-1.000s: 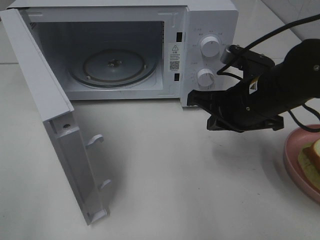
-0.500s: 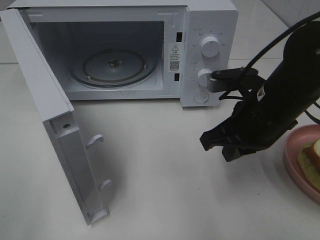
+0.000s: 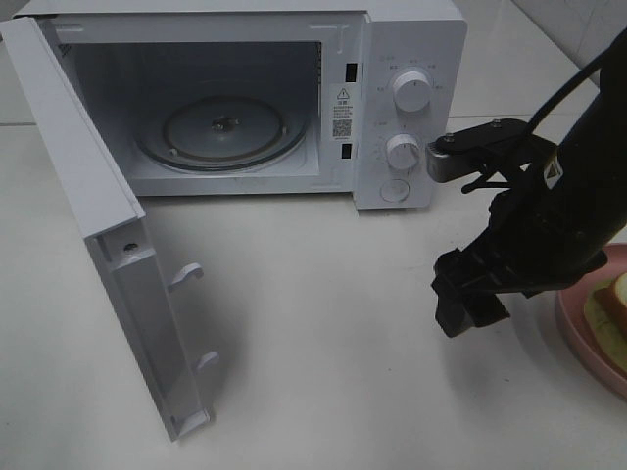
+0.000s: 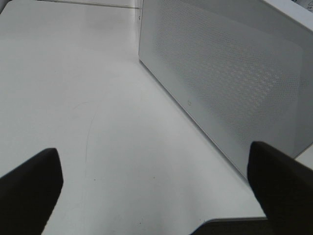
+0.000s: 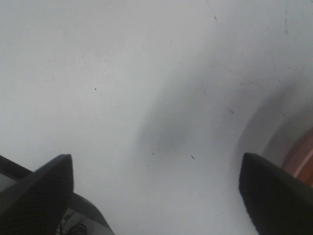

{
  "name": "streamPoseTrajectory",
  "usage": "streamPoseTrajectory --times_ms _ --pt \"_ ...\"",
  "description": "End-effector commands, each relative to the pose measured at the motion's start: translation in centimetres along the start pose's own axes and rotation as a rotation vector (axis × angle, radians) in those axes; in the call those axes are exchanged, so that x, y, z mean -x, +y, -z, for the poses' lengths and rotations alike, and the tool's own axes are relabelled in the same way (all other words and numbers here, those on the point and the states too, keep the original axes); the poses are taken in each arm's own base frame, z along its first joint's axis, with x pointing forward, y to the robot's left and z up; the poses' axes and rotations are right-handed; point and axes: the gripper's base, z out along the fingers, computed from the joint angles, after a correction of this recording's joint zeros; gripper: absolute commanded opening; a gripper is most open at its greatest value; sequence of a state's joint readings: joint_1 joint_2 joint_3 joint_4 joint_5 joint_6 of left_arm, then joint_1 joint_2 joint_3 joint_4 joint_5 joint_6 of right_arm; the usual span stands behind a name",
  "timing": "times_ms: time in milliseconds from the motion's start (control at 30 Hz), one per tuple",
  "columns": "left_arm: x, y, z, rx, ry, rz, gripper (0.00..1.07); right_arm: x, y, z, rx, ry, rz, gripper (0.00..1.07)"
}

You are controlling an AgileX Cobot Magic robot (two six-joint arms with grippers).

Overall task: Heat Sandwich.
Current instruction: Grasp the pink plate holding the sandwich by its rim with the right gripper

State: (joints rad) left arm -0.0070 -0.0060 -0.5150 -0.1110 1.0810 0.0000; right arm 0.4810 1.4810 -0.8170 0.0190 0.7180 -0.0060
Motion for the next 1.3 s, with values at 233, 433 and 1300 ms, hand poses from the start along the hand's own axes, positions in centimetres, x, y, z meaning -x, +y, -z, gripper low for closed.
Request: streamPoseTrajectory --times_ms 233,433,1300 --pt "0.0 0.0 0.2 -0.002 -0.031 0.002 0.97 -0.5 -0.8 0.3 -0.008 0.048 -0.007 0.98" --pt "0.0 0.0 0.2 -0.002 -0.031 0.002 0.97 -0.7 -2.8 0.3 -0.024 0.059 -0.11 0.97" --pt "0.0 0.0 0.2 -0.002 -0.031 0.002 0.97 -0.8 -7.5 -4.6 -0.107 0.18 -0.263 0.92"
